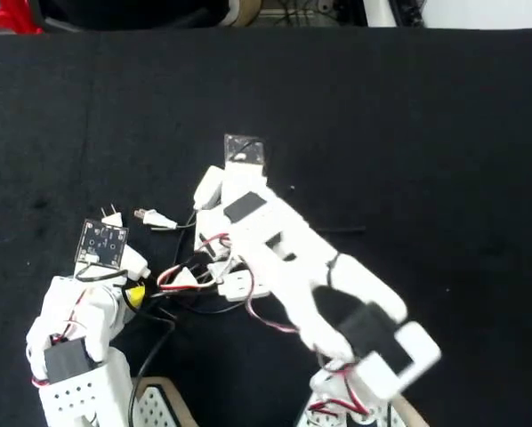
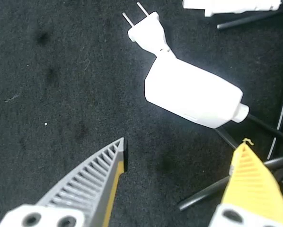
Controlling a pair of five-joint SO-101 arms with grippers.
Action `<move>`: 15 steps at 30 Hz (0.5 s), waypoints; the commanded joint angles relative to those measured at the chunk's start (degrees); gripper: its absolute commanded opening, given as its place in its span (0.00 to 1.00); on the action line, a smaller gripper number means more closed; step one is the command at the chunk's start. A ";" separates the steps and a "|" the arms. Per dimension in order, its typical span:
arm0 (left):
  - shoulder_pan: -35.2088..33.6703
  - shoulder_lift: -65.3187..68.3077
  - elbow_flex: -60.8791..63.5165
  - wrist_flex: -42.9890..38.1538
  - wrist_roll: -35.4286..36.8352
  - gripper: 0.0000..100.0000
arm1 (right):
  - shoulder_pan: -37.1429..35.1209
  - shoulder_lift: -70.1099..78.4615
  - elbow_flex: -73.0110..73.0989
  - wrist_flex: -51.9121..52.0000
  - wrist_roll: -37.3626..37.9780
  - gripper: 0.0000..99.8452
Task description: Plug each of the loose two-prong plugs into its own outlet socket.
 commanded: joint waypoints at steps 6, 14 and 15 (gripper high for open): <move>-0.31 0.09 -0.31 -0.88 -0.53 0.35 | 0.18 3.56 -8.13 6.15 -5.54 0.15; -0.31 0.09 -0.31 -0.88 -0.53 0.35 | -6.15 4.70 -8.75 6.59 -5.63 0.15; -0.31 0.09 -0.31 -0.88 -0.53 0.35 | -6.59 5.32 -8.92 6.59 -5.63 0.15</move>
